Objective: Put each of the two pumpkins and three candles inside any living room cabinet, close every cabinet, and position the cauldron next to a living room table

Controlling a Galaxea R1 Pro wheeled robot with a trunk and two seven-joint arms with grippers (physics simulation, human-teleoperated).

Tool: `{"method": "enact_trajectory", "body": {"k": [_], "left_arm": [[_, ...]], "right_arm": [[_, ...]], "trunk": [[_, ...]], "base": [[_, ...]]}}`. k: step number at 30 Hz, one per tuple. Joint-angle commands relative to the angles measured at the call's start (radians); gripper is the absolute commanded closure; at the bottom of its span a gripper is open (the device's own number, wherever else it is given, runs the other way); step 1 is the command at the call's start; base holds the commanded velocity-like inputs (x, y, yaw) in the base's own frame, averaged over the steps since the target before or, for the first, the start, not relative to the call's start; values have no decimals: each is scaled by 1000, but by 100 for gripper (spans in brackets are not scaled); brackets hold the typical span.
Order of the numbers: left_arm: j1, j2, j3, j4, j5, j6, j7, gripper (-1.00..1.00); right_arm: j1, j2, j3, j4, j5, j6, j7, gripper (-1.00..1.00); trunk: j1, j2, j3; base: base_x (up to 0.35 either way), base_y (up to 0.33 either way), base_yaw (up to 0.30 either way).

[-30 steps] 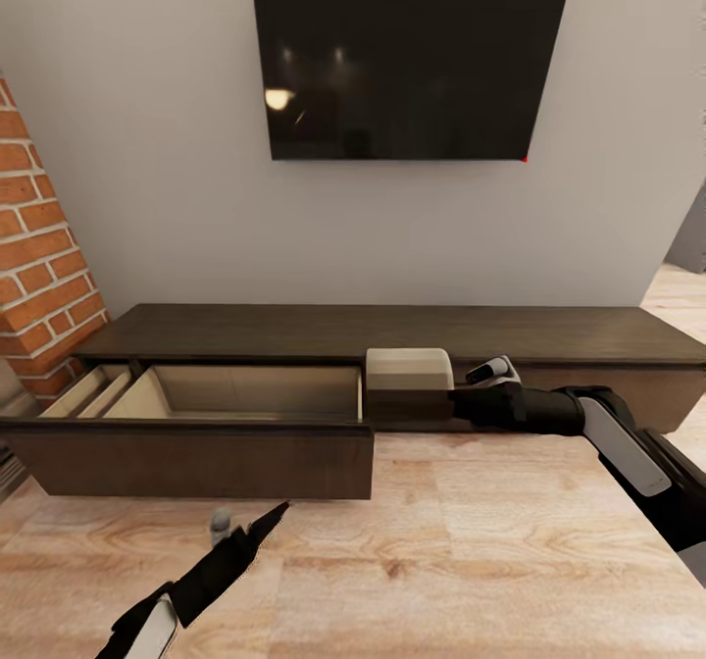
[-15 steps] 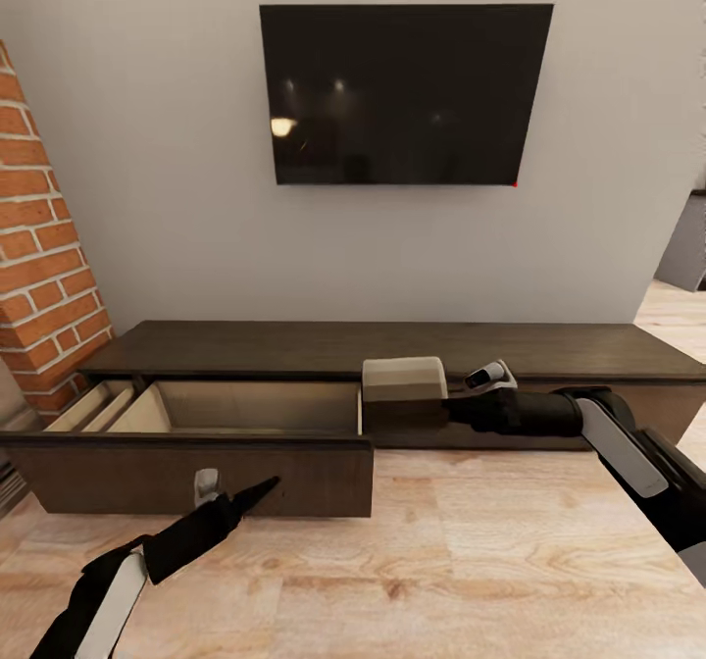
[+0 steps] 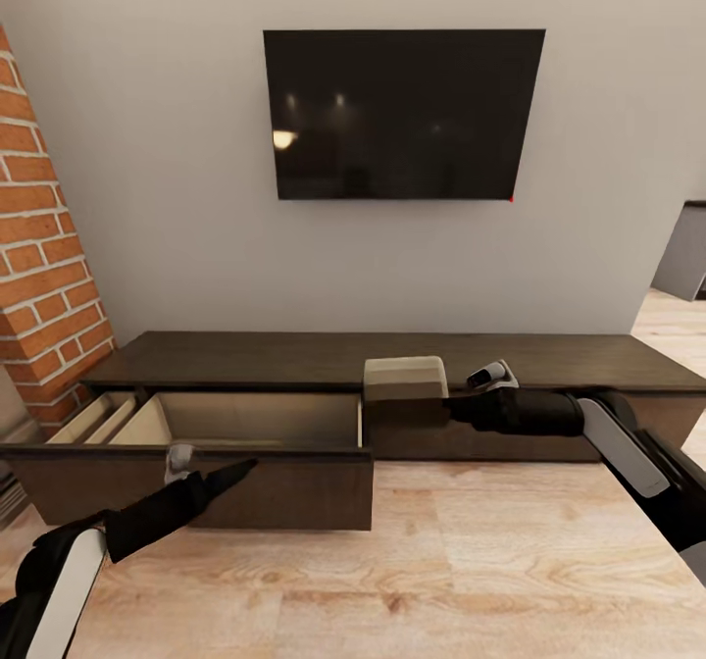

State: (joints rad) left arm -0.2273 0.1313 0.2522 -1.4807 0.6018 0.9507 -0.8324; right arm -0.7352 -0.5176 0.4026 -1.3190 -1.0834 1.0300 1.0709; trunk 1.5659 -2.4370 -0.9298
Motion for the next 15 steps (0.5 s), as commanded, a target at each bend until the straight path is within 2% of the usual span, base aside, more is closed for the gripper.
{"method": "enact_trajectory", "body": {"k": [1,7,15], "left_arm": [[-1,3,5,-3,-2,25,-3,-100],[-4,9,8,-7,-7,57,1,-100],[-13,55,9,-7,-7,65,18,-100]], "right_arm": [[-1,-1,0,2,10,4,2,100],[-1,-1,-1,3,101,4,1,100],[-1,-1,-3,4,120,4,-2,100]], "trunk": [[-4,7,2],[-27,49,21],[-58,105,46]], "base": [[0,0,0],[0,0,0],[0,0,0]]}}
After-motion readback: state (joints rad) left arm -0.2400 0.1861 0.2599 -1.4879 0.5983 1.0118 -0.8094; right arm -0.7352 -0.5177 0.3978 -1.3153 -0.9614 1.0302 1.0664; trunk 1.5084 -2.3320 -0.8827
